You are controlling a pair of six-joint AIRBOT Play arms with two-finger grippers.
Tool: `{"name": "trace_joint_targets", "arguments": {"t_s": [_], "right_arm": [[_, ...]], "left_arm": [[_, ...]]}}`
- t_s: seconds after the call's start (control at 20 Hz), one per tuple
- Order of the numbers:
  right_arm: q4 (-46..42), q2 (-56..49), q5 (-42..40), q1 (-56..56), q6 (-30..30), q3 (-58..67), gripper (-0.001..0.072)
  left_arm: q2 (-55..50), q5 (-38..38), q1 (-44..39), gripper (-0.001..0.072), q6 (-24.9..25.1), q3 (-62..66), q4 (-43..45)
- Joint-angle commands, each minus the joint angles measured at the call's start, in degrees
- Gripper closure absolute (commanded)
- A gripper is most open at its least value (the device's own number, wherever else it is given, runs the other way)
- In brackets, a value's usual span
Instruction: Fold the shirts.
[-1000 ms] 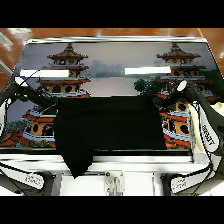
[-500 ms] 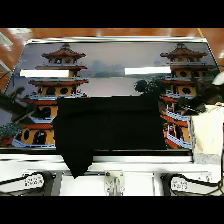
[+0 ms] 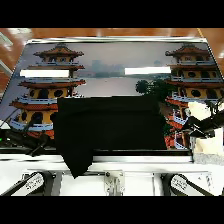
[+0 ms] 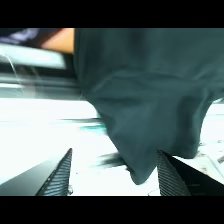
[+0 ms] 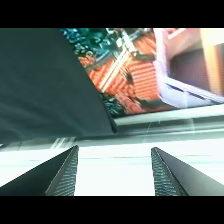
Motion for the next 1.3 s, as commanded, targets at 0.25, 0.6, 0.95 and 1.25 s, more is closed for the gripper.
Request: {"name": "trace_joint_targets", "arguments": {"t_s": [0.25,0.6,0.95,1.25], "right_arm": [[0.1,0.7,-4.4,-0.7,0.4,-2.3,0.0129],[0.1,0.7,-4.3,-0.6,2.7,-2.4,0.0129],[4.1,0.7,-5.1,-0.6,1.6,-12.8,0.0038],[8.4,0.5,-9.3,-0.6,-0.1,-19.5,0.0044]], "left_arm": [[-3.7,9.4,-1.9,0.0201,1.7,-7.5,-3.5],[-7.0,16.2,-8.5,0.024,2.3,-7.6,-7.4],[-6.8,12.7,-11.7,0.0671,5.0,-7.6,-7.8],[-6.7,10.6,-11.7,0.0672,5.0,-7.6,-7.8]]}}
